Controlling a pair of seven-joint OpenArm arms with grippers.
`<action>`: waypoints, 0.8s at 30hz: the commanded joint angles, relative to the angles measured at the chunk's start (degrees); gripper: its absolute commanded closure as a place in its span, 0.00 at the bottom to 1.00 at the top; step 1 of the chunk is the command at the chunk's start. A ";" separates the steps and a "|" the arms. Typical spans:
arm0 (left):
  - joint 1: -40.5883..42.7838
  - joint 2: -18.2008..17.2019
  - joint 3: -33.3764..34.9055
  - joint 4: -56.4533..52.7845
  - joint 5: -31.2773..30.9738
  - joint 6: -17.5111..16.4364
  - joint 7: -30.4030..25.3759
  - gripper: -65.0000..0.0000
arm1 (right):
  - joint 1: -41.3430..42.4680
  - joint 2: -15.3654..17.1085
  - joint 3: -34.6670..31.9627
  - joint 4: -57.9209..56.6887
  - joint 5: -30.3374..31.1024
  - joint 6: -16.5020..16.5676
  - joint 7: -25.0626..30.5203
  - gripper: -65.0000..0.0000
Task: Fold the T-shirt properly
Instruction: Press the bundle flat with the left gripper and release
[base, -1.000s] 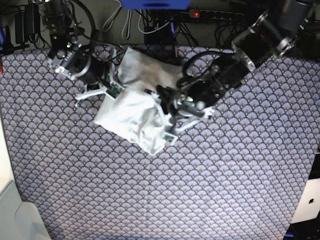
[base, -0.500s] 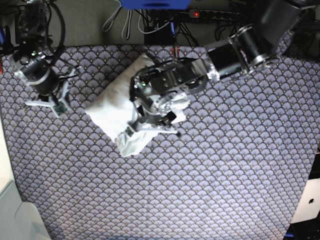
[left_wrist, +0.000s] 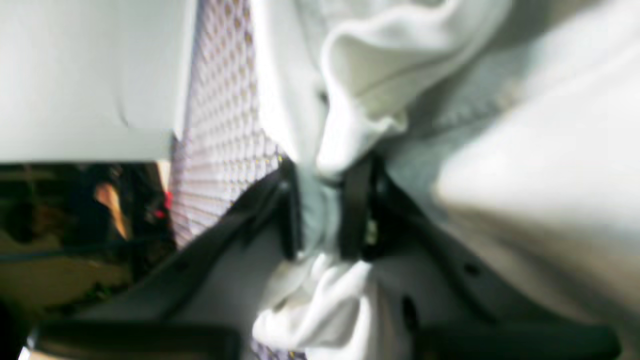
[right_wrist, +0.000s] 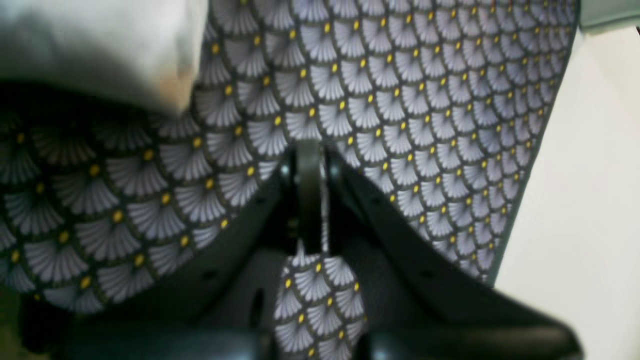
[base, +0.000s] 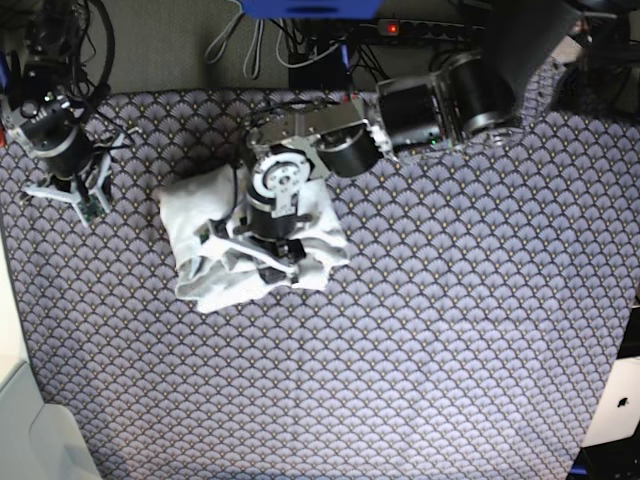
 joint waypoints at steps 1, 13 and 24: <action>-1.19 1.05 0.70 -0.13 1.04 0.31 -1.19 1.00 | -0.09 0.75 0.30 0.82 0.43 -0.25 0.73 1.00; -1.01 1.75 4.83 -4.44 1.04 0.31 -6.29 1.00 | -0.26 0.48 0.38 0.82 0.43 -0.25 0.73 1.00; -1.01 2.89 4.83 -4.52 1.04 0.31 -5.67 0.85 | -0.26 0.40 0.30 0.82 0.43 -0.25 0.73 1.00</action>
